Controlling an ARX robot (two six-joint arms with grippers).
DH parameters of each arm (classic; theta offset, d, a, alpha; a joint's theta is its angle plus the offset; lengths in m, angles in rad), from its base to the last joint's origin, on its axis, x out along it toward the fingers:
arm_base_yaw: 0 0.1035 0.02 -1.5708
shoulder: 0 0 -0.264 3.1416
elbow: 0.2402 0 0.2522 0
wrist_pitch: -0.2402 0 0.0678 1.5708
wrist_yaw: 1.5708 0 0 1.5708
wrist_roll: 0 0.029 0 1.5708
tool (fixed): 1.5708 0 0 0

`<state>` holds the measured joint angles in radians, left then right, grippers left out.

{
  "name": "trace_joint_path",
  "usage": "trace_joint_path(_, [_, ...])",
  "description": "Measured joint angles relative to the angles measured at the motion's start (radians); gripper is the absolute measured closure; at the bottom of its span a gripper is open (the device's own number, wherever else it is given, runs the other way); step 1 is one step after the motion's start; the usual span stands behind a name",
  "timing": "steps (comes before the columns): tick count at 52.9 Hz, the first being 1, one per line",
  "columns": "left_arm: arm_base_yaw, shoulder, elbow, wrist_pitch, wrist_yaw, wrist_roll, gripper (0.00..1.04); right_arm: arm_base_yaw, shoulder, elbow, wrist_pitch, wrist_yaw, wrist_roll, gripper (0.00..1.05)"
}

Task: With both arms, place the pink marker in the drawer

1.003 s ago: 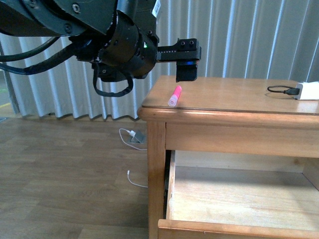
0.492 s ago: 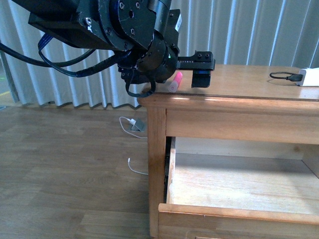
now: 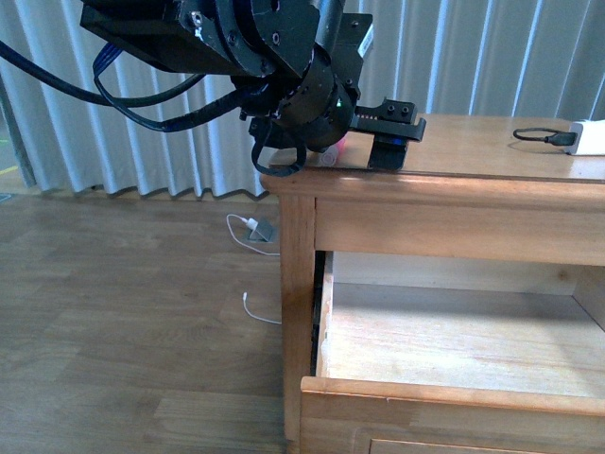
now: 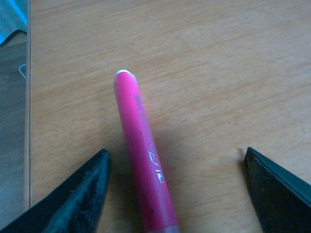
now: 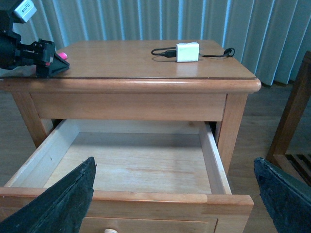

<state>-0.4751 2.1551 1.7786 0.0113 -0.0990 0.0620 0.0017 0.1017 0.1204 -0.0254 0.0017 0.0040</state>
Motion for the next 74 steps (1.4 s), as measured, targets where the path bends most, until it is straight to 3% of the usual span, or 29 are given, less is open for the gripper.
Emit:
trace_joint_path(16, [-0.002,0.000,-0.005,0.010,0.006,0.035,0.69,0.000,0.000,0.000,0.000,0.000,0.000,0.08])
trace_joint_path(25, [0.010,-0.016,-0.036,0.031,0.014,0.040,0.90,0.000,0.000,0.000,0.000,0.000,0.000,0.08])
trace_joint_path(37, [0.024,-0.084,-0.146,0.096,0.054,0.039,0.90,0.000,0.000,0.000,0.000,0.000,0.000,0.08])
trace_joint_path(61, [0.001,-0.446,-0.597,0.244,0.275,0.108,0.90,0.000,0.000,0.000,0.000,0.000,0.000,0.08])
trace_joint_path(74, [-0.044,-0.443,-0.697,0.261,0.296,0.167,0.90,0.000,0.000,0.000,0.000,0.000,0.000,0.08])
